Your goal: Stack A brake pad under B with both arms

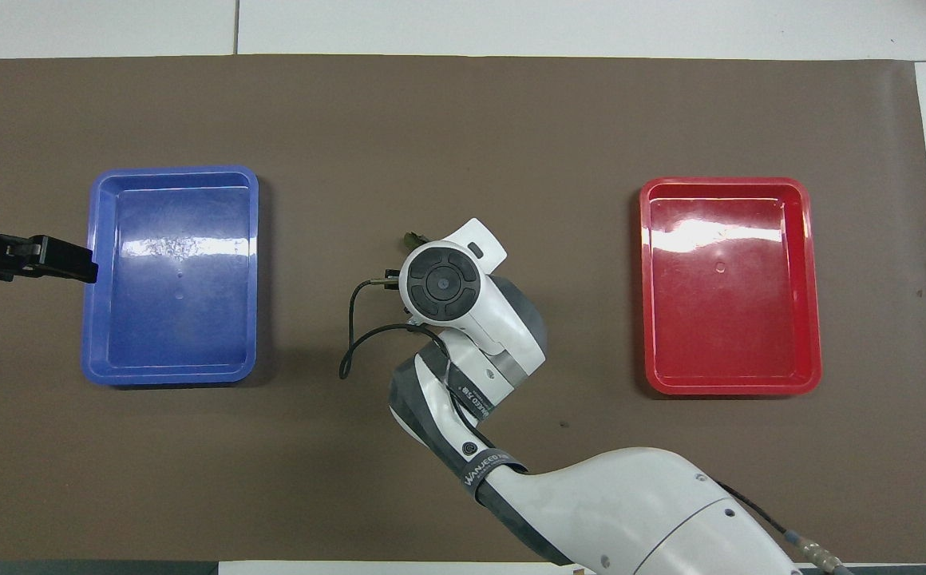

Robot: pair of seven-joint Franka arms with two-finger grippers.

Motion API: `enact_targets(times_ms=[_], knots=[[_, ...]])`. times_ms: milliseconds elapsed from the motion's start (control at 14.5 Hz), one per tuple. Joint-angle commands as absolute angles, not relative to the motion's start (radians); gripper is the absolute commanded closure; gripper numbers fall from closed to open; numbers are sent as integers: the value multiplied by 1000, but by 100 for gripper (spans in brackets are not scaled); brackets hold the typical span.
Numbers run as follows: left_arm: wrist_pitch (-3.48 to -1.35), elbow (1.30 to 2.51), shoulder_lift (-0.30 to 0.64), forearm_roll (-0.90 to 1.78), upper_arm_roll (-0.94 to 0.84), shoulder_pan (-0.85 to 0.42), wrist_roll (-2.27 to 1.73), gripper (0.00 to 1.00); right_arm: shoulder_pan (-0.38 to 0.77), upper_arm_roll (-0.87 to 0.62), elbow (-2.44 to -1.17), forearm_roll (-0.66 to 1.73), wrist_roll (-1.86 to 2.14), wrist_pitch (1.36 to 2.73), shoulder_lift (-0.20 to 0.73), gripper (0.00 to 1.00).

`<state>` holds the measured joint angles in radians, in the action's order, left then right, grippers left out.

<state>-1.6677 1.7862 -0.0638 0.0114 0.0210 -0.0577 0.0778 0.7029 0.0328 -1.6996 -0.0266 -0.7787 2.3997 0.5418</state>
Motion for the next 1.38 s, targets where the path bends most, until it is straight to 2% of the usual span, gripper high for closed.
enact_targets(times_ms=[0,206,550,963,1307], knots=[[-1655,1784,-75,2,15,-49,68,0,704,34,-1698,-46,-790,2363,520,0],[-1655,1784,-75,2,15,-49,69,0,652,43,-1703,-95,-779,2300,433,0],[-1655,1784,-75,2,15,-49,67,0,447,40,-1715,-106,-600,2174,260,0],[-1655,1784,-75,2,15,-49,67,0,221,37,-1706,-95,-368,2036,151,0],[-1655,1784,-75,2,15,-49,67,0,100,37,-1729,-81,-200,1774,22,0]])
